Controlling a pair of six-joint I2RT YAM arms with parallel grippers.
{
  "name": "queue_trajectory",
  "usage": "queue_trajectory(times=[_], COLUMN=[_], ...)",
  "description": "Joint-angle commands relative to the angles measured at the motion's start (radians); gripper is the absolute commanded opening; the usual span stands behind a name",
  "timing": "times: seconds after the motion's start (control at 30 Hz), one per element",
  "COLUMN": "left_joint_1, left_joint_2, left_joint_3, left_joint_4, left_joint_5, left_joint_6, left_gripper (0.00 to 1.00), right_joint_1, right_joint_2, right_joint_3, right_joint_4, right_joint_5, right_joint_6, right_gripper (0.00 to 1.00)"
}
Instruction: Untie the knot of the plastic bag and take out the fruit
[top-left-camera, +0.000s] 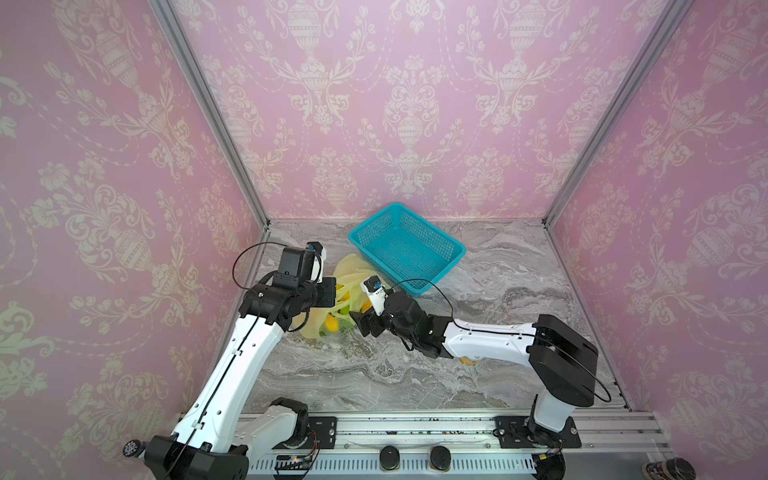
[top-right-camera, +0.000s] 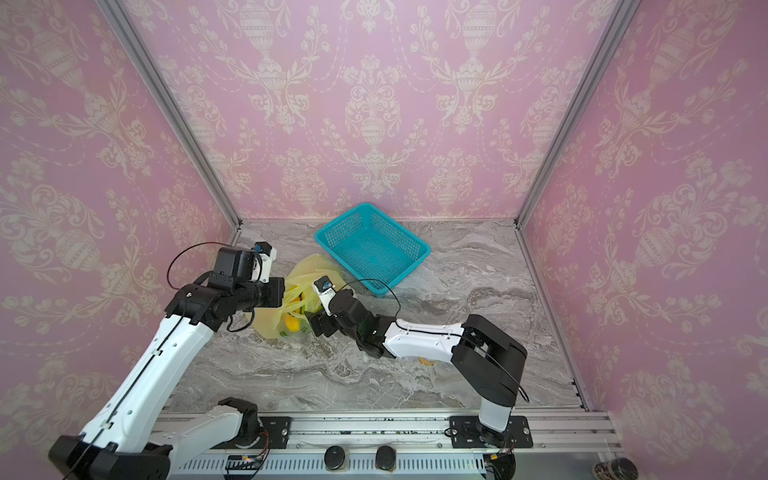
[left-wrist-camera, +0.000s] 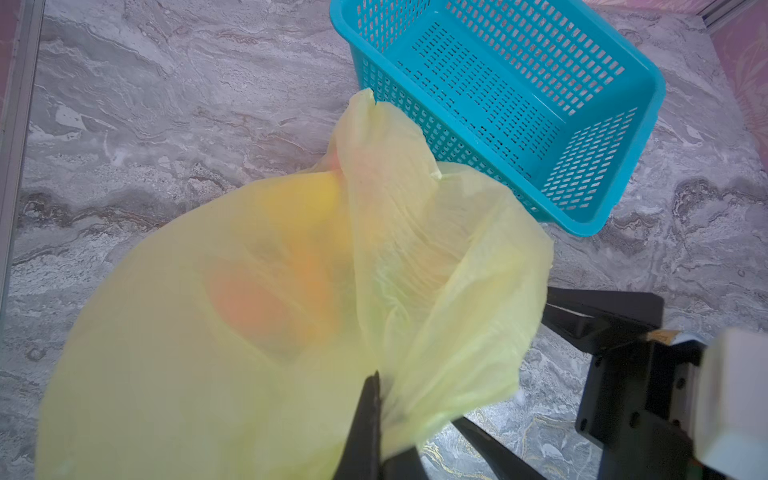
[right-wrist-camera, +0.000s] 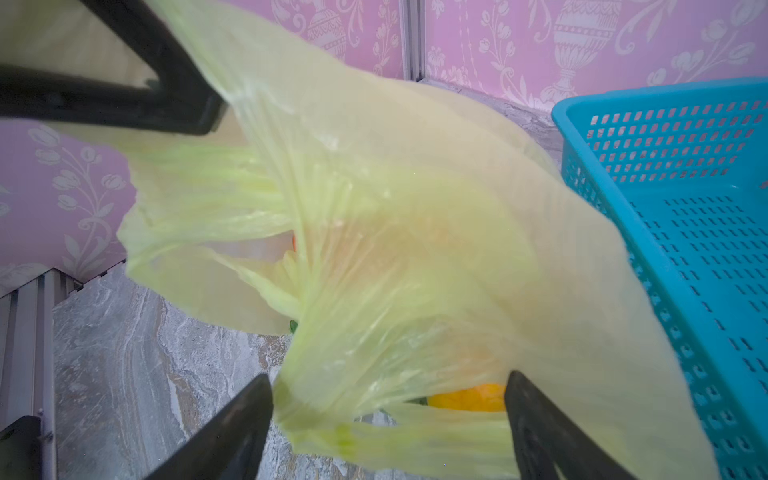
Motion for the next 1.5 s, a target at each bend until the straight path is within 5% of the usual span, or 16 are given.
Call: queue_trajectory(times=[0.0,0.1,0.3,0.47,0.77,0.9,0.97,1.03,1.27,1.47], left_joint_1=[0.009,0.009,0.009,0.009,0.007,0.008,0.009,0.008,0.010,0.008], left_joint_2=[-0.022,-0.025,-0.032,-0.042,-0.038,-0.036,-0.037,-0.036,-0.037,-0.047], left_joint_3=[-0.014,-0.016,-0.018,-0.025,-0.039,-0.039,-0.037,-0.036,-0.040,-0.043], left_joint_4=[0.007,0.004,0.006,0.009,0.030,0.030,0.028,0.027,0.027,0.028], left_joint_5=[-0.001,-0.009,-0.003,0.012,0.114,0.112,0.095,0.087,0.081,0.085], left_joint_6=[0.015,0.015,0.014,0.012,0.008,0.006,0.004,0.005,0.004,0.006], left_gripper=[0.00,0.00,0.00,0.00,0.00,0.00,0.00,0.00,0.00,0.00], right_joint_1=[0.009,0.008,0.006,-0.027,-0.192,-0.178,-0.118,-0.026,0.207,0.204], right_joint_2=[0.015,-0.010,-0.097,-0.208,-0.426,-0.524,-0.584,-0.598,-0.198,0.097], right_joint_3=[0.051,0.032,-0.026,-0.088,-0.178,-0.203,-0.262,-0.294,-0.154,0.050], right_joint_4=[-0.032,-0.039,-0.064,-0.118,-0.241,-0.274,-0.190,-0.113,0.071,0.042], right_joint_5=[0.035,0.062,0.152,0.224,0.162,0.077,0.008,0.000,-0.041,-0.003], right_joint_6=[0.041,0.038,0.004,-0.034,-0.017,-0.027,-0.056,-0.080,-0.045,-0.001], right_gripper=[0.83,0.68,0.01,0.00,0.00,0.52,0.60,0.55,0.41,0.36])
